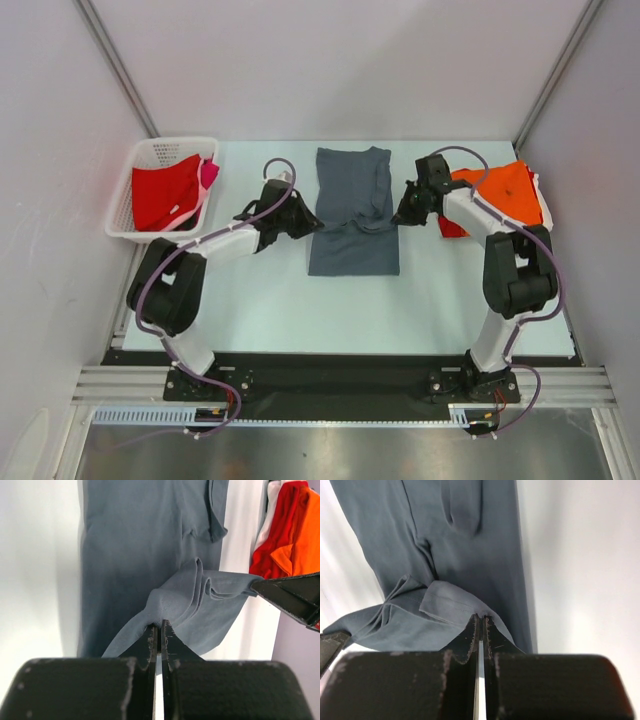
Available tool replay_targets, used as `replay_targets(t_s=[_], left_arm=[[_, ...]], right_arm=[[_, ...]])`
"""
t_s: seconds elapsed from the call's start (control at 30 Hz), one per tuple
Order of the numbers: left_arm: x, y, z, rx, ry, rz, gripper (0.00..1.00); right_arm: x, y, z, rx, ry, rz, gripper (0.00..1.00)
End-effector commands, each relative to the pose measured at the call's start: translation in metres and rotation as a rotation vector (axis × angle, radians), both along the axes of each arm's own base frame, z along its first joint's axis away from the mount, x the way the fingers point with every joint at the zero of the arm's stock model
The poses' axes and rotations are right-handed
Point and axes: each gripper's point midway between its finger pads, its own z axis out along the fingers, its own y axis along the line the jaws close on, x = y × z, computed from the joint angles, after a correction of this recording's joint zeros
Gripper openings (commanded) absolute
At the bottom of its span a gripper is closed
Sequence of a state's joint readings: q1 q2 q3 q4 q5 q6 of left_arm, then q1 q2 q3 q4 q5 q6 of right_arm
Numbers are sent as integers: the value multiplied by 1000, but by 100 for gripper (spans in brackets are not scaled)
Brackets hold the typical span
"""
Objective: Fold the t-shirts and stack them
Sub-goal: Fold the tshirt
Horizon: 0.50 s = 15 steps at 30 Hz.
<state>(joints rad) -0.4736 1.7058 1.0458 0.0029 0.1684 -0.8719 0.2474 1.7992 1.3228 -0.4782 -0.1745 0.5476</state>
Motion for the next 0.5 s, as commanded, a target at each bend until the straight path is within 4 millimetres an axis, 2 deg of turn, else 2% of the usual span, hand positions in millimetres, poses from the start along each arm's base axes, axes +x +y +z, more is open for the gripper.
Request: replay_targets(t_s=[0.0, 0.17, 0.27, 0.43, 0.47], left_arm=[[22, 3, 15, 3, -59, 1, 0], [33, 7, 11, -14, -60, 21, 0], [45, 8, 10, -27, -65, 28, 0], [69, 5, 14, -17, -113, 36, 0], [71, 5, 5, -6, -94, 36, 0]], right_arm=[[25, 1, 16, 12, -55, 11, 0], [38, -1, 7, 15, -48, -1, 0], [48, -4, 8, 15, -59, -12, 0], [61, -12, -4, 1, -41, -40, 2], [64, -14, -5, 0, -41, -45, 4]])
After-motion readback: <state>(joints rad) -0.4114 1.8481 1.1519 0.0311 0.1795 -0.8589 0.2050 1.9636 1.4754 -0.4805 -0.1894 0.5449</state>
